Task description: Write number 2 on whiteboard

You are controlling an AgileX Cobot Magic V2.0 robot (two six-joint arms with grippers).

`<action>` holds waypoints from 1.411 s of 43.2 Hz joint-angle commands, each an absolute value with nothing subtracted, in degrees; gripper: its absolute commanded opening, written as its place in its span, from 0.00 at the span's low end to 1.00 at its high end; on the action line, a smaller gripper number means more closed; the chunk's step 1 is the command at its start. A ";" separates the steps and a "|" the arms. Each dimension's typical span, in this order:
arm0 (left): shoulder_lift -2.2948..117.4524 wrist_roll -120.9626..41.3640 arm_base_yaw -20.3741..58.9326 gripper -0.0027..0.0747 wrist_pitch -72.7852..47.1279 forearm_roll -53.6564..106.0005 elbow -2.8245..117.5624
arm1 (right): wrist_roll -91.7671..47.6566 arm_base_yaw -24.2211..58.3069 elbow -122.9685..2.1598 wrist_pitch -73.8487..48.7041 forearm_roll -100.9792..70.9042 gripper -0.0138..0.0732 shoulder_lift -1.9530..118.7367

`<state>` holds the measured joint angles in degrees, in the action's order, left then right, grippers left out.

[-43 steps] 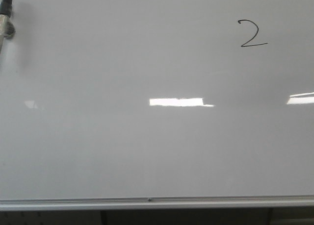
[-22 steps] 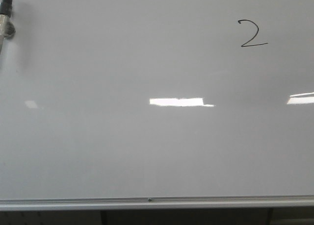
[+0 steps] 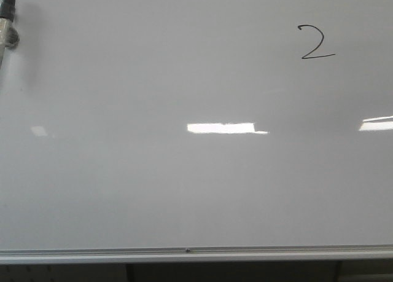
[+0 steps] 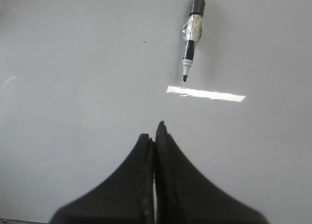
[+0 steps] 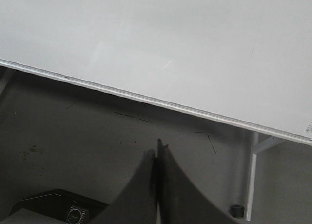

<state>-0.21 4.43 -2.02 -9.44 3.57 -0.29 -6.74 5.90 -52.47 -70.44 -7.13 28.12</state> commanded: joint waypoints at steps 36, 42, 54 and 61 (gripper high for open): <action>-1.69 3.57 -1.93 0.01 4.09 0.00 -2.24 | -6.71 5.61 -53.67 -67.00 -6.97 0.08 28.45; -1.69 3.46 -1.93 0.01 3.31 0.00 -2.24 | -6.71 5.61 -53.67 -67.00 -6.97 0.08 28.45; -1.69 -2.48 -1.93 0.01 3.19 5.03 -2.24 | -6.71 5.61 -53.67 -67.00 -6.97 0.08 28.45; -1.69 -3.90 -1.93 0.01 3.06 5.86 -2.24 | -6.71 5.61 -53.67 -67.00 -6.97 0.08 28.45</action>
<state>-0.21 -3.54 -2.02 -0.93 5.35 -0.29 -6.65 5.90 -52.34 -70.44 -7.13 28.12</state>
